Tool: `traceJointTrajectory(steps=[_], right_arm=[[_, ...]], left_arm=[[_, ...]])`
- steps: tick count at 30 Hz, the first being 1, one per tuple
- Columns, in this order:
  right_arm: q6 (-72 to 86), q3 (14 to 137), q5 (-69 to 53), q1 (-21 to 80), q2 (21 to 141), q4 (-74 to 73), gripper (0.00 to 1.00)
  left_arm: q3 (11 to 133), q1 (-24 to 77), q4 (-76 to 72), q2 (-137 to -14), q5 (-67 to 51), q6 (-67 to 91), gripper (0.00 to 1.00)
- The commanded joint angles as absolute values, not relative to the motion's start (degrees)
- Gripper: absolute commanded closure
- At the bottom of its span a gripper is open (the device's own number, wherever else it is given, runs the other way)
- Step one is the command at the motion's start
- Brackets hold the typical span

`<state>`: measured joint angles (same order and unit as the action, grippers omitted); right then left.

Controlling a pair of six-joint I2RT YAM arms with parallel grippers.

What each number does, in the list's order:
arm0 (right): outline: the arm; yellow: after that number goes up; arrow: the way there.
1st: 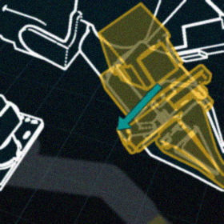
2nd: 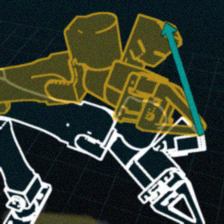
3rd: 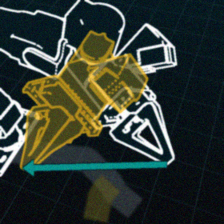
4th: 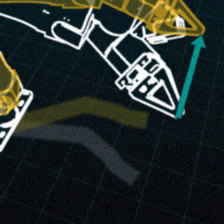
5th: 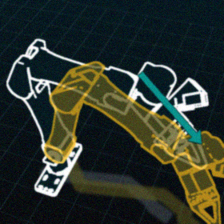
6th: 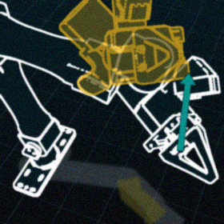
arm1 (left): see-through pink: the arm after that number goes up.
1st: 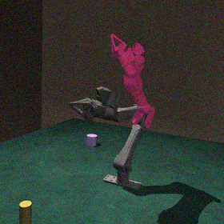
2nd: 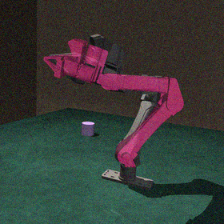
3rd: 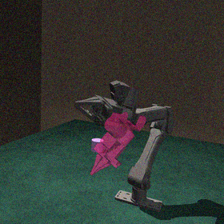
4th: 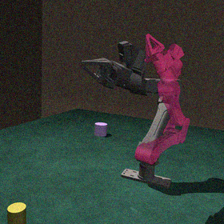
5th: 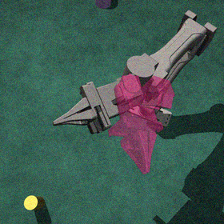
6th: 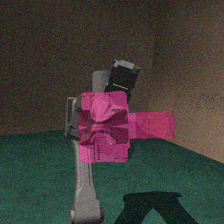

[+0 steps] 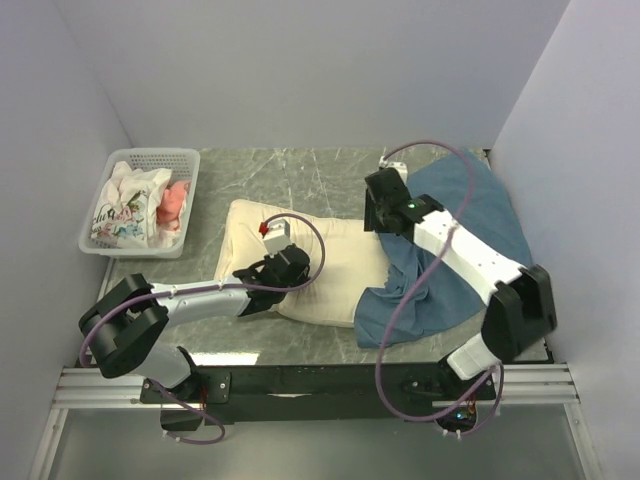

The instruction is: Put the pillow into the pillowcase

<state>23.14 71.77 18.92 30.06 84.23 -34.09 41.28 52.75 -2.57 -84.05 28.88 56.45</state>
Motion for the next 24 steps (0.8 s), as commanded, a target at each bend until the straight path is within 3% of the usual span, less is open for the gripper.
traceJointTrajectory(steps=[1, 5, 8, 9, 12, 19, 24], right_arm=[[20.82, 73.3, 18.98, 28.83, 89.9, -35.07, 0.44], [22.67, 72.95, 22.75, 28.04, 94.83, -35.15, 0.44], [23.46, 73.83, 24.34, 27.51, 96.06, -35.42, 0.62], [23.81, 74.79, 25.04, 27.51, 96.24, -35.94, 0.77], [24.17, 77.95, 24.87, 27.68, 97.9, -37.95, 0.98], [26.62, 84.01, 21.62, 35.75, 97.38, -39.89, 1.0], [29.09, 96.49, 15.04, 44.47, 101.5, -41.13, 1.0]], left_arm=[[40.78, 54.23, 3.16, -83.85, 20.13, 55.72, 0.99], [39.99, 54.23, 3.08, -82.62, 19.95, 55.9, 0.99], [39.03, 54.23, 2.73, -81.39, 19.87, 55.9, 0.99], [38.76, 54.23, 2.72, -81.04, 19.78, 55.99, 0.99], [37.88, 54.32, 2.29, -79.81, 19.16, 55.99, 0.99], [37.18, 55.19, 1.5, -75.5, 19.16, 56.25, 0.99], [42.17, 59.14, -1.66, -72.43, 20.29, 54.41, 0.99]])
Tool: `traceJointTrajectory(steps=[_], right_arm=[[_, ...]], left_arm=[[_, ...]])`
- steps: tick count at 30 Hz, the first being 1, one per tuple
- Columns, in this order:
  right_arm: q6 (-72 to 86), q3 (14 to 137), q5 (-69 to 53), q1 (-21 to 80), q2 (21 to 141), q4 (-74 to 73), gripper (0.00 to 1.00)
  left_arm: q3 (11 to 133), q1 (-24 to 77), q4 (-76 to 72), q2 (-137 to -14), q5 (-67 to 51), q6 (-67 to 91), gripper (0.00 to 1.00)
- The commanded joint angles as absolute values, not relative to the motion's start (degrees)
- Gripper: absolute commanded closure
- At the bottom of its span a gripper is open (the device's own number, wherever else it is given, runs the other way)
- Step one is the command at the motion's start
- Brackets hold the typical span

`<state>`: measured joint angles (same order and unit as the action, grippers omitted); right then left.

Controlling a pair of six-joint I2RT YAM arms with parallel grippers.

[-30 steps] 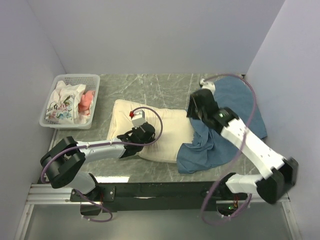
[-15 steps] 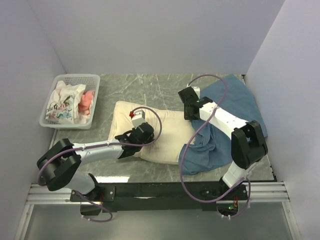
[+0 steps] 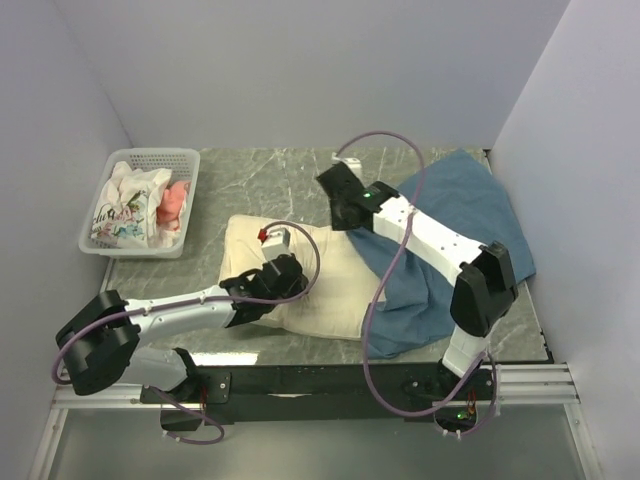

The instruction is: Put the pillow into the pillowcase

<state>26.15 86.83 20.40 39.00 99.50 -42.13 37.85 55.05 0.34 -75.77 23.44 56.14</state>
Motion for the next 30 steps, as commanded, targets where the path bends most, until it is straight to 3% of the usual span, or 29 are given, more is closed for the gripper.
traceJointTrajectory(steps=[1, 6, 11, 12, 13, 15, 16, 19, 24, 30], right_arm=[[29.53, 98.42, 14.77, 45.17, 102.47, -41.74, 1.0], [31.37, 101.96, 11.08, 47.02, 104.77, -39.74, 1.0], [30.24, 99.31, 9.32, 45.97, 104.85, -36.82, 0.99], [29.54, 99.58, 10.45, 45.71, 105.2, -37.44, 0.93], [29.1, 99.84, 11.33, 45.62, 105.21, -38.22, 0.73], [28.74, 98.45, 15.27, 45.44, 102.85, -38.76, 0.55], [28.83, 95.57, 16.34, 45.27, 101.44, -38.41, 0.42], [30.49, 87.5, 20.02, 45.17, 93.45, -37.09, 0.27], [36.46, 68.68, 22.76, 45.61, 74.76, -31.13, 0.26], [45.96, 48.62, 25.75, 52.1, 59.27, -28.3, 0.3]], left_arm=[[43.06, 60.98, -1.41, -72.16, 21.26, 54.23, 0.99], [45.88, 58.29, 3.25, -70.06, 26.72, 58.35, 0.99], [42.98, 44.13, 0.44, -70.31, 18.12, 60.91, 0.99], [43.33, 43.34, 0.53, -71.79, 17.24, 60.56, 0.99], [43.59, 42.98, 1.05, -72.42, 17.14, 59.77, 0.99], [42.2, 42.89, 0.44, -72.77, 17.05, 59.59, 0.99], [41.4, 42.72, 0.44, -72.69, 17.05, 59.85, 0.99], [39.73, 42.54, -1.67, -72.86, 16.79, 60.38, 0.99], [38.76, 42.54, -1.5, -73.39, 17.14, 60.73, 0.99], [38.58, 42.19, -1.84, -75.23, 16.7, 61.17, 0.99]])
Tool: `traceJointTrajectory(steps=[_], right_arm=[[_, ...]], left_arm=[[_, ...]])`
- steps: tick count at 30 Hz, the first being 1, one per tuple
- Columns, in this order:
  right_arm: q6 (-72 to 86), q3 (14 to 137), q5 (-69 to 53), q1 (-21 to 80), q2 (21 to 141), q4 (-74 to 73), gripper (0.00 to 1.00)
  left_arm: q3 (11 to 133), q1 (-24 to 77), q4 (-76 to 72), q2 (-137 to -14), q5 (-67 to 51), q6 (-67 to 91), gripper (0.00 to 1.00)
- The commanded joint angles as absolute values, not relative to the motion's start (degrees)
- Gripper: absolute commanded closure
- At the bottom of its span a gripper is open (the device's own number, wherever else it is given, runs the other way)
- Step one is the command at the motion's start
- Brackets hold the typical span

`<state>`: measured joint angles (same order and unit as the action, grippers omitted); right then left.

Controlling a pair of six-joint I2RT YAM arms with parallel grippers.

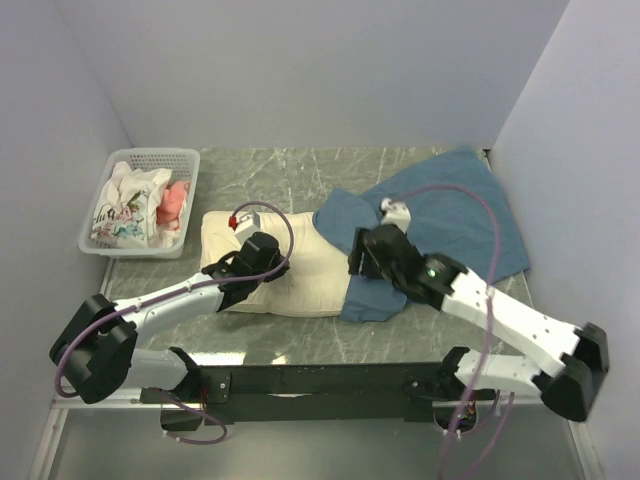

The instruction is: Put the pillow into the pillowcase

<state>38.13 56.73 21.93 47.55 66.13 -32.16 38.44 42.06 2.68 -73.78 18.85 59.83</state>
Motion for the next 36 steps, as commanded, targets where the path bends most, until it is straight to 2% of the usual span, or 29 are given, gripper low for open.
traceJointTrajectory(steps=[1, 7, 16, 18, 19, 22, 25, 28, 31, 36], right_arm=[[46.75, 45.91, 25.66, 52.73, 58.37, -28.39, 0.32], [53.34, 42.71, 30.92, 62.11, 59.59, -29.97, 0.37], [52.73, 51.84, 38.75, 62.23, 75.04, -34.44, 0.36], [54.66, 52.21, 41.92, 62.93, 78.57, -38.22, 0.44], [55.45, 51.25, 42.62, 63.36, 79.1, -39.1, 0.6], [59.4, 49.14, 42.98, 68.1, 78.32, -41.92, 0.94], [64.06, 47.56, 41.14, 76.61, 75.42, -44.73, 1.0], [68.9, 45.71, 38.5, 86.17, 73.74, -45.18, 1.0], [69.78, 42.03, 32.98, 90.86, 76.37, -37.82, 1.0], [67.07, 37.71, 28.22, 89.31, 86.83, -22.08, 1.0]], left_arm=[[38.58, 42.1, -1.93, -75.58, 16.35, 61.26, 0.99], [38.5, 42.1, -2.55, -76.9, 16.35, 62.14, 0.99], [39.64, 42.19, -0.71, -76.82, 17.22, 62.75, 0.99], [40.25, 42.1, -0.18, -76.47, 18.36, 62.67, 0.99], [40.43, 41.93, -0.18, -76.55, 18.28, 62.67, 0.99], [41.48, 41.23, 1.76, -77.52, 18.28, 63.01, 0.99], [42.54, 39.56, 1.93, -78.75, 17.58, 63.19, 0.99], [43.85, 37.02, 1.85, -80.24, 16.53, 62.76, 0.99], [45.52, 35.78, 1.76, -81.47, 15.03, 62.49, 0.99], [43.86, 35.77, -1.56, -79.63, 12.05, 62.67, 0.99]])
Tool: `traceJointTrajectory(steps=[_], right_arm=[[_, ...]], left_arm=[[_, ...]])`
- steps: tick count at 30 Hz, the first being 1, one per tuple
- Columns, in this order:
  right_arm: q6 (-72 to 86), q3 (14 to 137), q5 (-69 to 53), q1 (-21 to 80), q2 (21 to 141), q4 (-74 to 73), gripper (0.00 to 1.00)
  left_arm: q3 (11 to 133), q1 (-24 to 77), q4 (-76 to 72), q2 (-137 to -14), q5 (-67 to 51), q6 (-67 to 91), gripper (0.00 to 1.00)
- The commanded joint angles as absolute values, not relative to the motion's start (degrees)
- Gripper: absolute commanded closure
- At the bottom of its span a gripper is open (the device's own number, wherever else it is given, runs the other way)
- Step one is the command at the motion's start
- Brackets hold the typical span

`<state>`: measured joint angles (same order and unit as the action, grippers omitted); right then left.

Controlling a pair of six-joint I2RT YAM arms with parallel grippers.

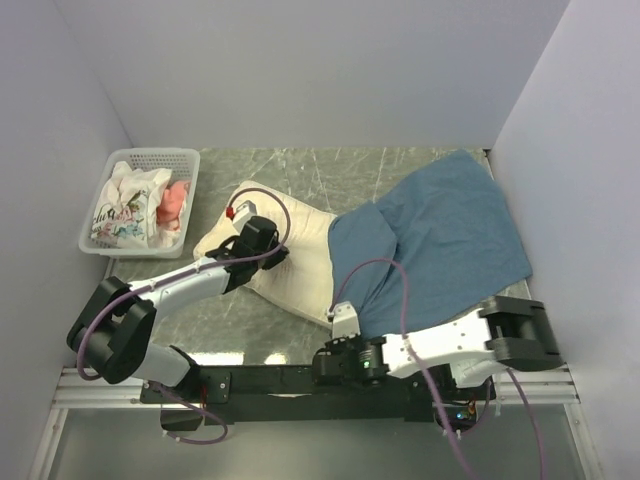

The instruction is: Put the pillow into the pillowcase

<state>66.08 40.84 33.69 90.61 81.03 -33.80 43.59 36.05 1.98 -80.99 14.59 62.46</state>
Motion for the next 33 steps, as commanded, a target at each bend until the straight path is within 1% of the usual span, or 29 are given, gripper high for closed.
traceJointTrajectory(steps=[1, 3, 4, 6, 7, 9, 11, 12, 15, 16, 17, 19, 20, 21, 22, 24, 26, 27, 28, 29, 31, 32, 33], right_arm=[[66.1, 37.44, 26.99, 87.82, 87.27, -20.49, 1.0], [63.03, 38.22, 26.81, 84.3, 86.05, -19.33, 1.0], [62.23, 38.93, 27.85, 83.94, 84.83, -20.03, 0.98], [59.95, 41.21, 30.23, 82.71, 80.52, -22.58, 0.88], [58.38, 41.74, 30.5, 82.01, 79.12, -23.2, 0.86], [57.14, 42.36, 30.77, 77.45, 75.07, -25.13, 0.85], [52.75, 41.66, 28.4, 73.23, 70.61, -22.52, 0.87], [51.52, 41.31, 26.65, 69.91, 69.18, -21.72, 0.89], [48.43, 42.88, 26.45, 67.68, 65.57, -22.67, 0.92], [47.47, 43.24, 26.11, 67.33, 65.04, -23.28, 0.9], [47.03, 43.68, 25.41, 67.32, 64.78, -24.25, 0.87], [46.58, 43.25, 22.69, 68.89, 64.34, -24.35, 0.76], [46.76, 42.72, 22.76, 69.69, 63.47, -24.35, 0.69], [47.02, 41.76, 22.68, 70.39, 62.94, -24.61, 0.57], [47.63, 41.4, 22.76, 71.27, 61.8, -25.74, 0.53], [48.07, 41.22, 23.29, 71.63, 59.86, -27.41, 0.44], [48.08, 41.92, 24.08, 71.63, 55.74, -30.04, 0.39], [47.82, 43.23, 24.34, 71.63, 54.33, -30.84, 0.36], [47.12, 44.11, 24.61, 71.54, 51.97, -31.55, 0.36], [46.67, 45.43, 25.48, 71.54, 51.25, -33.12, 0.35], [44.92, 50.25, 27.32, 71.54, 51.32, -36.89, 0.34], [44.39, 52.1, 30.29, 71.28, 51.94, -38.31, 0.33], [43.6, 55.77, 31.11, 69.63, 52.9, -39.63, 0.32]], left_arm=[[43.34, 35.86, -1.76, -79.11, 11.78, 62.49, 0.99], [41.67, 36.03, -2.63, -77.35, 9.86, 60.4, 0.99], [41.14, 36.56, -2.38, -76.65, 9.76, 59.6, 0.99], [39.99, 37.78, -1.15, -74.01, 11.15, 57.32, 0.96], [39.47, 38.31, -0.27, -72.87, 11.51, 56.78, 0.94], [36.75, 40.41, -0.18, -69.45, 11.95, 56.95, 0.94], [34.29, 42.97, -0.18, -66.99, 13.61, 57.83, 0.96], [33.76, 45.76, -0.09, -66.54, 14.49, 59.14, 0.96], [33.22, 49.47, -0.09, -67.14, 16.78, 60.81, 0.96], [33.4, 49.92, -0.17, -67.5, 17.22, 60.82, 0.95], [33.92, 50.27, 1.65, -67.76, 17.75, 60.65, 0.86], [34.71, 50.8, 3.42, -66.98, 18.72, 59.86, 0.72], [35.5, 50.8, 4.47, -64.8, 19.85, 59.42, 0.55], [36.03, 50.8, 7.61, -63.21, 20.65, 58.81, 0.45], [36.91, 50.8, 9.56, -61.37, 21.61, 58.71, 0.31], [38.23, 50.71, 18.22, -55.83, 27.14, 60.02, 0.22], [40.07, 50.71, 25.37, -51.44, 31.62, 62.04, 0.13], [40.6, 50.71, 28.45, -50.2, 35.82, 64.75, 0.12], [40.78, 50.71, 33.96, -49.32, 37.51, 65.99, 0.1], [40.61, 50.63, 35.67, -47.83, 39.18, 66.96, 0.07], [40.08, 49.84, 40.84, -47.2, 42.7, 69.34, 0.05], [39.9, 49.4, 42.35, -47.2, 43.93, 70.04, 0.03], [39.64, 48.18, 43.32, -47.28, 44.9, 70.92, 0.01]])
